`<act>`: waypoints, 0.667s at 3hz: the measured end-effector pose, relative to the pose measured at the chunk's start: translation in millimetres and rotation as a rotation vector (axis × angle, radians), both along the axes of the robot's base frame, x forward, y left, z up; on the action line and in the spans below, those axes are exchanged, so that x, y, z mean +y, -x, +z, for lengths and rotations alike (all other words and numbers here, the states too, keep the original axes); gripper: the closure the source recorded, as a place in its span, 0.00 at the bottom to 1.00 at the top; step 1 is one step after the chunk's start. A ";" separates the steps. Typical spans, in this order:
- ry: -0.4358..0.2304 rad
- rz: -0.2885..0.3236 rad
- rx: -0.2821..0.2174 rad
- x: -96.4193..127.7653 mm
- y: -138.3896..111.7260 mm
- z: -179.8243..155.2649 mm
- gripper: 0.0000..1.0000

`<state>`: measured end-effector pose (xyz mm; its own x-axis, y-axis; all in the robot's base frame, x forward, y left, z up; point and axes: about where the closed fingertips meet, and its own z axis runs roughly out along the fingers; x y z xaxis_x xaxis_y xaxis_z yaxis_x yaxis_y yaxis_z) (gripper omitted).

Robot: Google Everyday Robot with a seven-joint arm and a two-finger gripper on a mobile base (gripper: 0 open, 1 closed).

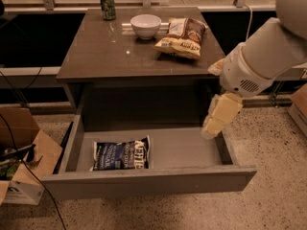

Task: Pick blue chip bag from top drawer and place on counter

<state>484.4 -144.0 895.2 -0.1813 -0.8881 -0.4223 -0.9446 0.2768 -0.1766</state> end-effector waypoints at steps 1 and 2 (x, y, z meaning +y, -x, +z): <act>-0.105 0.048 -0.013 37.7 -17.9 -27.2 0.00; -0.093 0.039 -0.004 37.9 -16.5 -30.7 0.00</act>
Offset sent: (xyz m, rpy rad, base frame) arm 0.0144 0.0328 -0.0256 0.0909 -0.0055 0.0448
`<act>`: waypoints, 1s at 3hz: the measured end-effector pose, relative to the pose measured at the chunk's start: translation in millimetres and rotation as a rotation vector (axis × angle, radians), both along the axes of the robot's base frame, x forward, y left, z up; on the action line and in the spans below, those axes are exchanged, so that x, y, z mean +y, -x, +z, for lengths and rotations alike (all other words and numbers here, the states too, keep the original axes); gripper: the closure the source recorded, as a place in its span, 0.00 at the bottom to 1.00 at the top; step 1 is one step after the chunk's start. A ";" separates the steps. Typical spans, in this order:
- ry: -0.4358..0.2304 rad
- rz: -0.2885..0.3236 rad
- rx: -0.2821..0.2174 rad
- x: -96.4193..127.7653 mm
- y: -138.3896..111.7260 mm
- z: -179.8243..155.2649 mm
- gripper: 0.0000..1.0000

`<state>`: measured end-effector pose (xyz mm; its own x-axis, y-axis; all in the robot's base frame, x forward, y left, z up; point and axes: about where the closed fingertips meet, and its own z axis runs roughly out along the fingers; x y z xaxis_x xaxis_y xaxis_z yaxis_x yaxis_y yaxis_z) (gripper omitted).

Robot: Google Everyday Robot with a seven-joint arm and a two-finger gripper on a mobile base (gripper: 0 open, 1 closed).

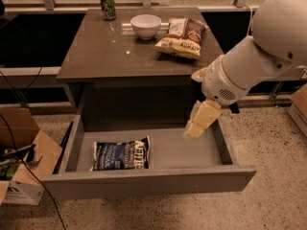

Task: Pick blue chip bag from top drawer and place on counter

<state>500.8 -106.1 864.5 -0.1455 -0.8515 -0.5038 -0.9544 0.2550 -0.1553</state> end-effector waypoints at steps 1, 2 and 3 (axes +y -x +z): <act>-0.059 -0.015 0.015 19.3 -2.3 -21.4 0.00; -0.131 0.022 0.006 53.0 -16.1 -48.5 0.00; -0.185 0.065 0.021 83.5 -32.1 -82.8 0.00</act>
Offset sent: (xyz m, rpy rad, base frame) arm 0.0355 0.0909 -0.0853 0.2218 -0.0027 0.0726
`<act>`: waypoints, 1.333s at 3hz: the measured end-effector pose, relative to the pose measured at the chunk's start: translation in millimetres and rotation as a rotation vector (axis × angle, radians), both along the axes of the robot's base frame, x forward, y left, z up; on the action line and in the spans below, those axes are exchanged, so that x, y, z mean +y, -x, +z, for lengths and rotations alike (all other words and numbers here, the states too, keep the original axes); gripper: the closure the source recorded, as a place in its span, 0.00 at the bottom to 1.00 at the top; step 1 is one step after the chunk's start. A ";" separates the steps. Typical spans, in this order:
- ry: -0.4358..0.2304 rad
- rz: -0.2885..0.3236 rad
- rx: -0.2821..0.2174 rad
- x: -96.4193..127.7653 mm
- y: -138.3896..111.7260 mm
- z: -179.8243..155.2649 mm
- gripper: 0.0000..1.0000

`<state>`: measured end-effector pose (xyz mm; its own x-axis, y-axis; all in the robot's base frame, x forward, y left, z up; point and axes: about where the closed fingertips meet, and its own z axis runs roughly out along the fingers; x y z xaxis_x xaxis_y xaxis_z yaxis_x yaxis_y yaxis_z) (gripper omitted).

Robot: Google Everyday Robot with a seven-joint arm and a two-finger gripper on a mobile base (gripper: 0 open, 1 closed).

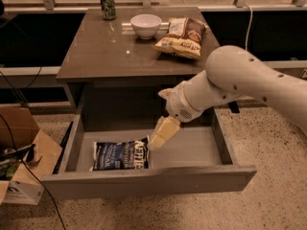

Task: Pick blue chip bag from top drawer and place on counter

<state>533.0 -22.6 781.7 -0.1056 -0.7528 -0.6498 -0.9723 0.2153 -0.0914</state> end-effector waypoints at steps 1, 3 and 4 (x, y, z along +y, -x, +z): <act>-0.033 0.046 0.065 34.8 -12.9 -54.0 0.00; -0.080 0.120 0.174 85.2 -8.2 -117.7 0.00; -0.094 0.142 0.208 99.7 -0.9 -131.4 0.00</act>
Offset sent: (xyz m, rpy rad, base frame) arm 0.0224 0.0742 -0.1250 0.0697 0.1716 0.0953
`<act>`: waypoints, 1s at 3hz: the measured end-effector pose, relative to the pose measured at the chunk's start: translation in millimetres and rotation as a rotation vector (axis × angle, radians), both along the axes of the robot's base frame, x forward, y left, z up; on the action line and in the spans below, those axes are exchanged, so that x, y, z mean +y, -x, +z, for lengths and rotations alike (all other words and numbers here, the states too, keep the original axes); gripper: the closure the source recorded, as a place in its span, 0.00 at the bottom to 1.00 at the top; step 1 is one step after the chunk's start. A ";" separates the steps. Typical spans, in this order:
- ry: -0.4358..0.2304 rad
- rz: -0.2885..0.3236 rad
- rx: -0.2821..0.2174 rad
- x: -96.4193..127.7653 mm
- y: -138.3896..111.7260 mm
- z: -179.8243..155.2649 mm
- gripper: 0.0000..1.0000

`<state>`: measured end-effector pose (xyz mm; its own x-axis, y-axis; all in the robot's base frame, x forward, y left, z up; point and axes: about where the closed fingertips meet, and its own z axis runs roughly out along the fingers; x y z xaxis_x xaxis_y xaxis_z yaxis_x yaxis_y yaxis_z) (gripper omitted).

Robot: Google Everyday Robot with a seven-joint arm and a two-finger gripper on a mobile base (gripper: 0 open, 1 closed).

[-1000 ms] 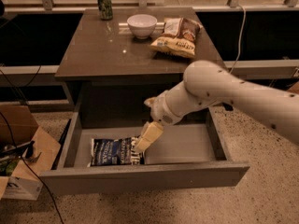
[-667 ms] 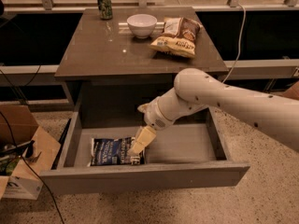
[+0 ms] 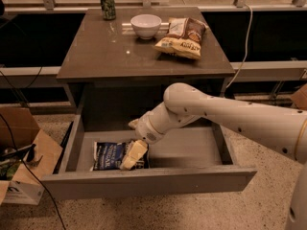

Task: Pick blue chip bag from top drawer and place on counter

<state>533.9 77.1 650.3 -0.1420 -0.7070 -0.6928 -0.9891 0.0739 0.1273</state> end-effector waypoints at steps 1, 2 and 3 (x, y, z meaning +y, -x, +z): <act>-0.018 0.011 0.033 9.8 8.1 -8.4 0.18; -0.028 0.010 0.051 15.1 10.2 -12.0 0.41; -0.028 0.010 0.051 15.2 10.2 -11.1 0.65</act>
Offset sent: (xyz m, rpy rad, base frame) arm -0.0111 0.0198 -0.0156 0.0434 0.0724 0.0011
